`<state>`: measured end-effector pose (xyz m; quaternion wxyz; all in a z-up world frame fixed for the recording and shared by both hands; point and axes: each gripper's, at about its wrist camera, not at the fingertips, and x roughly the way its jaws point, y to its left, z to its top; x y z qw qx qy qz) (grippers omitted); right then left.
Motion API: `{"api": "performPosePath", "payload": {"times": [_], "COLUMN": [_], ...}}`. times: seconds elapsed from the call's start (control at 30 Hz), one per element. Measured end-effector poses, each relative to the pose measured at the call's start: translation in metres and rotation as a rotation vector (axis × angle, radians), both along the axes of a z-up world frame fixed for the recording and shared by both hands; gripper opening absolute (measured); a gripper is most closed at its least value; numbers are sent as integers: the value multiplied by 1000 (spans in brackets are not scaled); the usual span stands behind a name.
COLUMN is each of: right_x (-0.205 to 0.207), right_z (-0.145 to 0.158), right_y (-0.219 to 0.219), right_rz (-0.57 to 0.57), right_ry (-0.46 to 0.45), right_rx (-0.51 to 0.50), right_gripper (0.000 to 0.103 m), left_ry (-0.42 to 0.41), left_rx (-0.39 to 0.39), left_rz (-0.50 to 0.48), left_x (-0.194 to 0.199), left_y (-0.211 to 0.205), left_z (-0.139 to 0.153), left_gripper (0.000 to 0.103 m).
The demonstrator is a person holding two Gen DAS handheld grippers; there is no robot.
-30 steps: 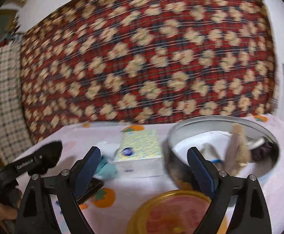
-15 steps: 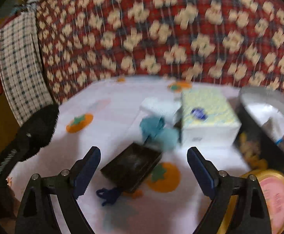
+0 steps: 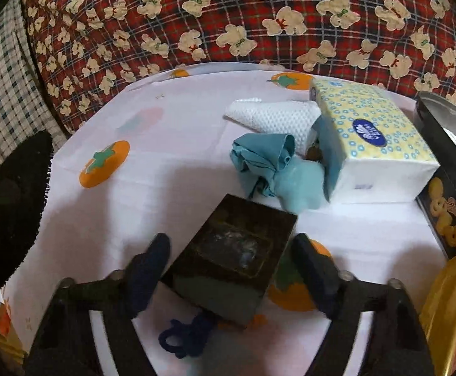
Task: Organize soft objects
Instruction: 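Grasp the black fuzzy item with the left gripper while the right grasps the black picture box, then carry the black fuzzy item and black box over the metal tin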
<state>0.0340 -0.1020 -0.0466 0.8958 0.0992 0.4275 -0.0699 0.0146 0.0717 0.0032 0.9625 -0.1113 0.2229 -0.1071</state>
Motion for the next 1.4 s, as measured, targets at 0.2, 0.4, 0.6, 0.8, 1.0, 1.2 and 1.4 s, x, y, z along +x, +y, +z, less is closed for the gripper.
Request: {"api": "performPosePath", "payload": {"times": [0.2,0.4,0.6,0.8,1.0,1.2,1.4], "right_x": [-5,-41,-85,-110,-132,-147,-159], "right_z": [2,20,49,64,73,73,74], "right_y": [-15,-39,-54,-66,-70,-80,-86], "right_rz": [37,96,21,-76,-96,-112,-129], "right_ry": [-56,-280,-502,-607,-659,-668,-685], "right_rx": [126,284,171,19,-111,-165,-198], "right_gripper": [61,61,61,61,61,61,61], "left_ry": [-15,-24,-38,-78,-107,-96,-94], "left_rx": [24,33,47,91,124,107,103], "left_rz": [-6,-5,-3,2,3,-8,-26], "left_x": [-3,-4,-7,-15,-24,-28,-35], "left_y": [-5,-6,-7,-16,-24,-28,-36], "left_z": [2,3,5,7,11,11,11], "left_gripper": [26,26,26,26,26,26,26]}}
